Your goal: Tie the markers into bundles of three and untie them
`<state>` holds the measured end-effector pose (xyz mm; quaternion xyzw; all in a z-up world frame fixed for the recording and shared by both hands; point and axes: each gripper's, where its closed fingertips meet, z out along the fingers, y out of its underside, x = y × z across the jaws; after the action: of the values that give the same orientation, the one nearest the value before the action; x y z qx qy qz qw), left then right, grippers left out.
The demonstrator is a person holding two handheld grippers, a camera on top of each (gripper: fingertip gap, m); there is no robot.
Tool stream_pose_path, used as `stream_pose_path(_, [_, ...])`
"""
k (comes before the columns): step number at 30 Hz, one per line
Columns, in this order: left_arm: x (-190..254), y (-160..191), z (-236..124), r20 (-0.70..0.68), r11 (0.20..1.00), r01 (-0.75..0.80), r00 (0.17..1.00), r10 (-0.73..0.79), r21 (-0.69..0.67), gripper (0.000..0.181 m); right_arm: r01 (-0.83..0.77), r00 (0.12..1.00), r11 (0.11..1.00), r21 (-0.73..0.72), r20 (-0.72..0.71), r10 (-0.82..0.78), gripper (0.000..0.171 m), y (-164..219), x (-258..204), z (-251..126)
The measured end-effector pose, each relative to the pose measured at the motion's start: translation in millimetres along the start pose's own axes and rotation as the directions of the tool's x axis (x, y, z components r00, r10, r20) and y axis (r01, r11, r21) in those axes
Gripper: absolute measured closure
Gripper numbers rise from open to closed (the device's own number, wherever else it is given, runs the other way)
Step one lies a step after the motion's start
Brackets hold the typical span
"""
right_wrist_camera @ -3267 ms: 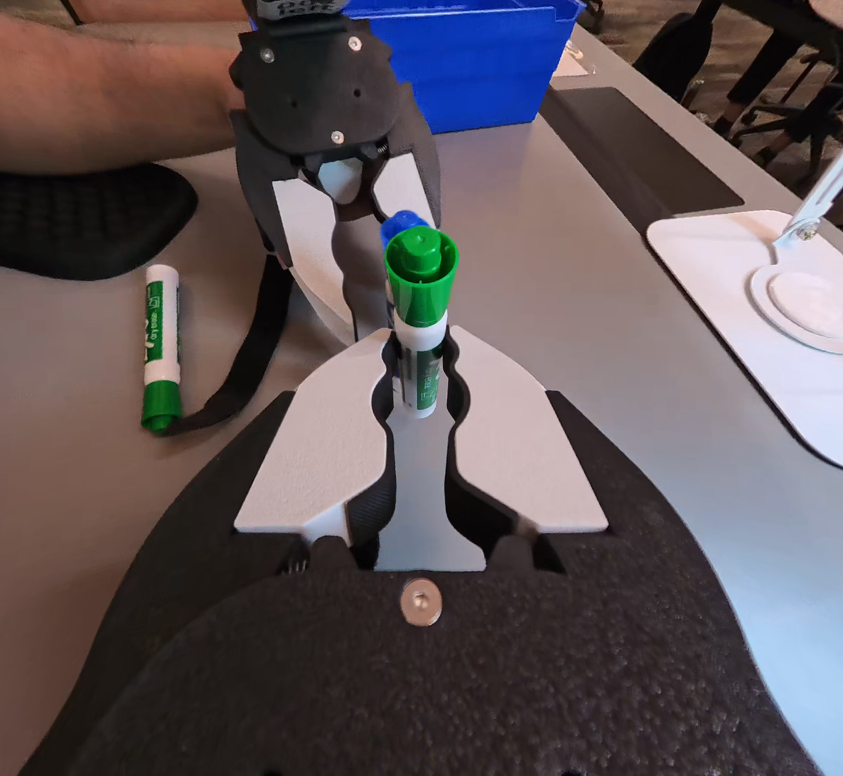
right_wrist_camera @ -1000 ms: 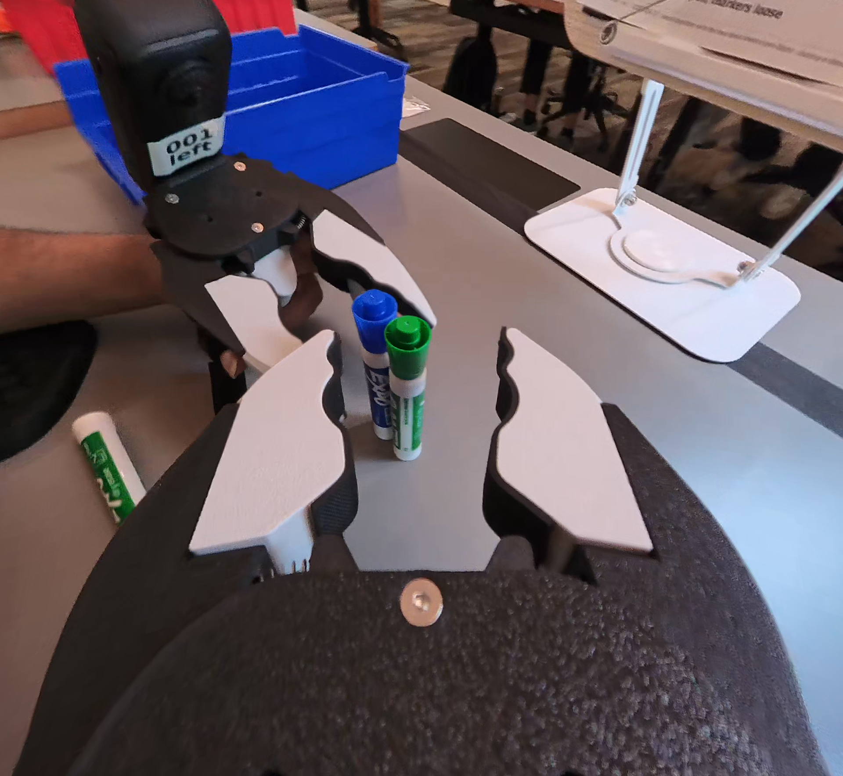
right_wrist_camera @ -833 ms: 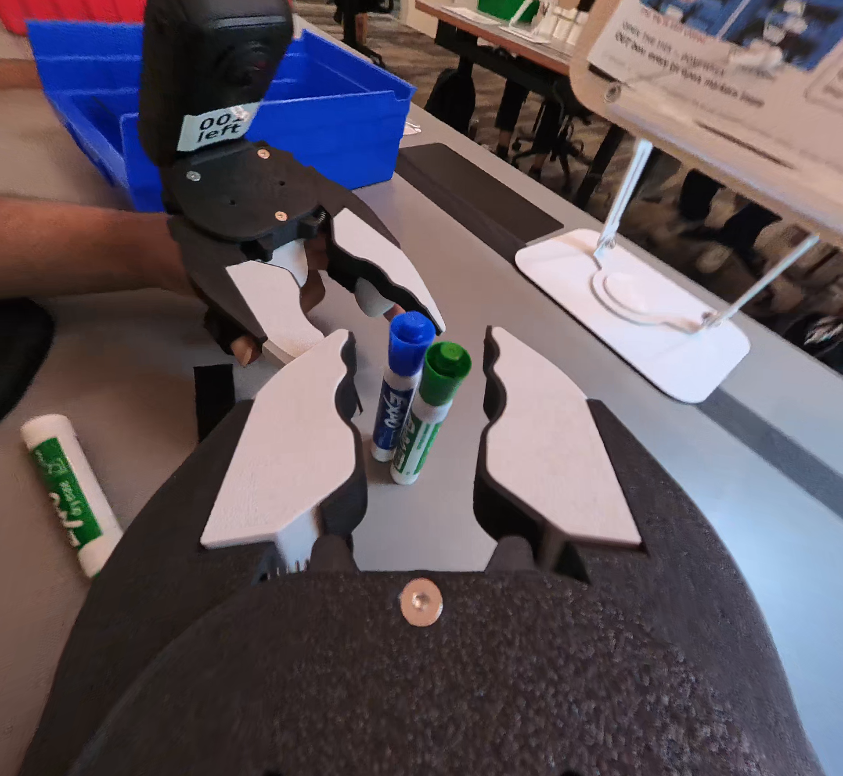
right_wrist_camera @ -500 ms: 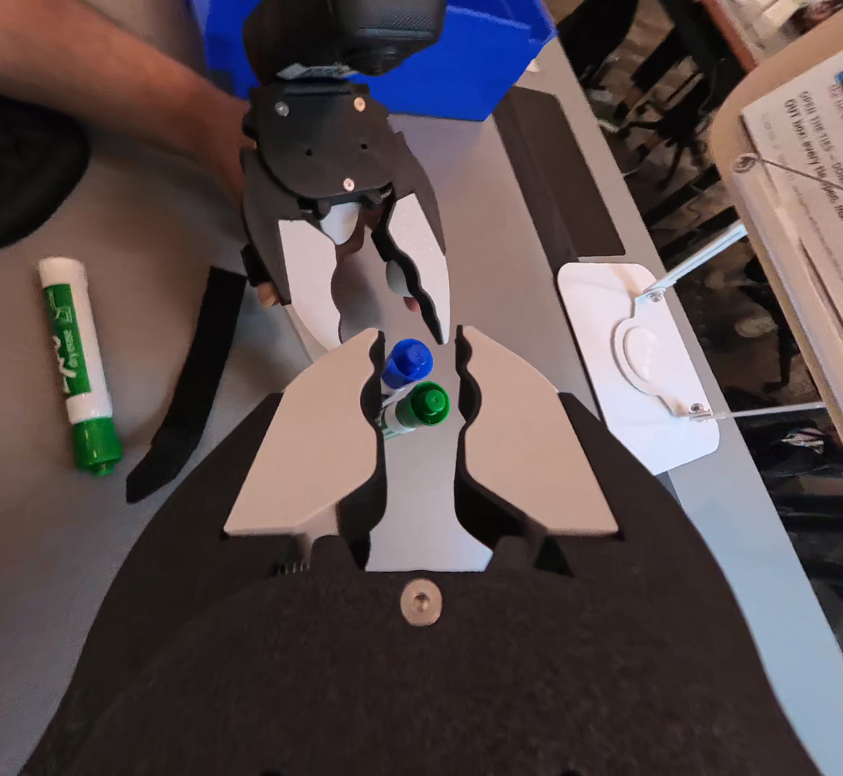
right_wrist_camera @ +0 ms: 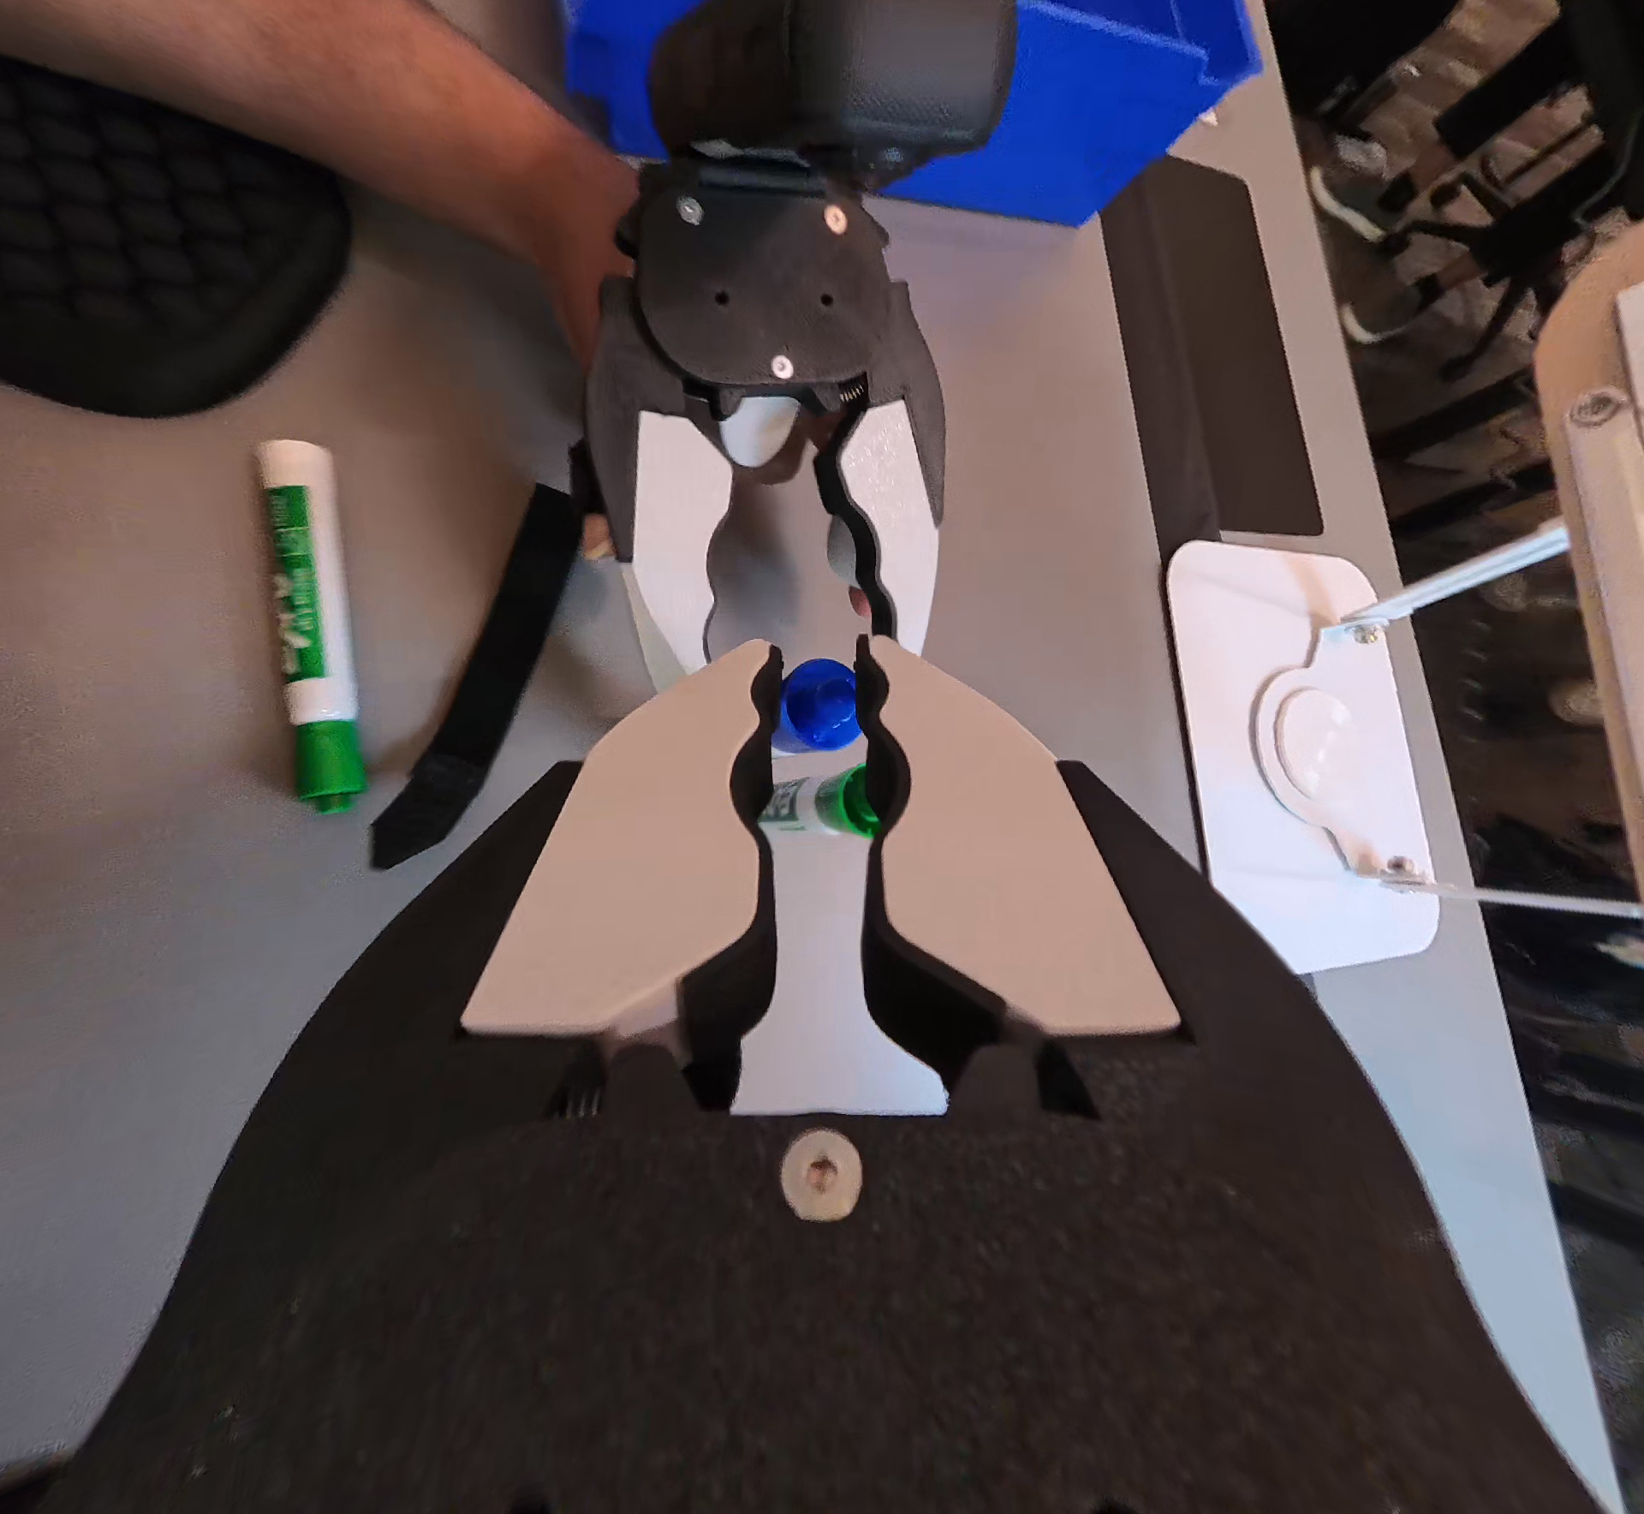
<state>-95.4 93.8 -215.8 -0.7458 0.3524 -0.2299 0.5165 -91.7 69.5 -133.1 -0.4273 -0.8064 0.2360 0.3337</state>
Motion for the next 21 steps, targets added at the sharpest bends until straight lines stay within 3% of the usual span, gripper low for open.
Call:
stream_pose_path(5, [17, -4, -1, -0.085, 0.999, -0.033, 0.996, 0.033, 0.005, 0.112, 0.030, 0.999, 1.000, -0.008, 0.035, -0.029, 0.155, 11, -9, -31])
stream_pose_path(12, [19, 6, 6, -0.091, 0.999, -0.029, 0.995, 0.026, -0.038, 0.113, -0.002, 0.997, 1.000, 0.031, -0.082, 0.004, 0.155, 32, -11, -23])
stream_pose_path(21, [20, 9, 7, -0.091, 0.998, -0.028, 0.996, 0.023, -0.054, 0.114, -0.033, 0.996, 0.998, 0.051, -0.083, 0.037, 0.155, 34, -11, -13])
